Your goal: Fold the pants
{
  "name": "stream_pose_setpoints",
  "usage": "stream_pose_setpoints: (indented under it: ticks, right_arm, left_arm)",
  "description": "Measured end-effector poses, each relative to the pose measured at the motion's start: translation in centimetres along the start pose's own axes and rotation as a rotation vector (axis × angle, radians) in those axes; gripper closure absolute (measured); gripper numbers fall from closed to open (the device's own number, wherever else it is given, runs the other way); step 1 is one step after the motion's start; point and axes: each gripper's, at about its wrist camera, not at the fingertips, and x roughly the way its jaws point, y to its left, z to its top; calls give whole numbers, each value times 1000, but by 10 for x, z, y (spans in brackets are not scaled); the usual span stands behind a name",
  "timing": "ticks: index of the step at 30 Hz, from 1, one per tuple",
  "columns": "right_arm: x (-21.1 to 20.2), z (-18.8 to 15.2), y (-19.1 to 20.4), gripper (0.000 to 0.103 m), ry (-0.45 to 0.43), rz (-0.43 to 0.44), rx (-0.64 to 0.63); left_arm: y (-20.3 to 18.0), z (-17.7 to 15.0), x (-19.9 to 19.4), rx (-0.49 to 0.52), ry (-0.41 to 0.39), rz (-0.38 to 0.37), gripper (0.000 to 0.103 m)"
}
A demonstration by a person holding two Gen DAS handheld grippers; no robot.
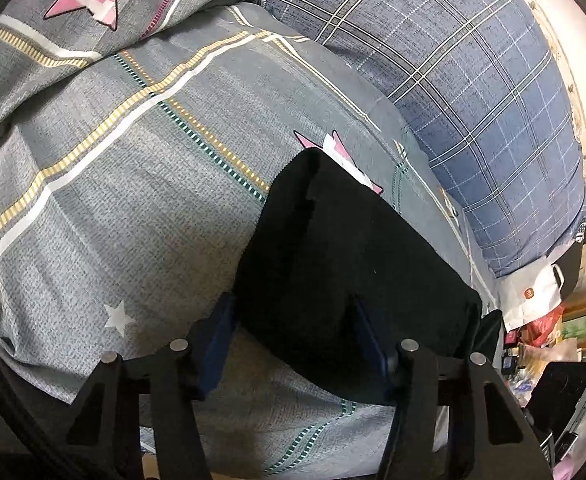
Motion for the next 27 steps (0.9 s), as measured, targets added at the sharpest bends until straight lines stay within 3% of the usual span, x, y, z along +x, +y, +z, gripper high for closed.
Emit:
stream_pose_setpoints:
  ticks: [2,4,6,7,8,12,14,16,18,21,27]
  right_arm:
    - [15,-1,8,21,40,-5,-23]
    - [28,-4,11,21,86,-1,-32]
    - [34,-8,10,21,108,-30,-49]
    - [33,-9,11,21,104,-31,-57]
    - [32,-9,12,21,106,-30,-59]
    - [18,-5,8,26,97,14,-23]
    - [1,2,4,26,76,77,16]
    - [-24,16,1,26,39,202,37]
    - [-48,31,1,25,21,270,9]
    - [-76,48,-5,25,-3,252,-41]
    - [-113,57,-63,25,-122,423,114]
  left_arm:
    - [-4,-1,3,25,2,10,37]
    - [-6,1,8,49,1,20,36]
    - [-13,-1,7,93,-17,57,54]
    - [-15,-1,7,100,-14,36,70]
    - [-16,-1,5,96,-20,14,79]
    - [-42,-9,-27,204,-146,16,82]
    - [-65,-18,-44,295,-217,29,82]
    - [-93,-29,-59,376,-271,18,82]
    - [-111,-37,-68,432,-294,8,82]
    - [-155,-53,-70,532,-326,0,82]
    - [-224,-93,-54,725,-352,25,83]
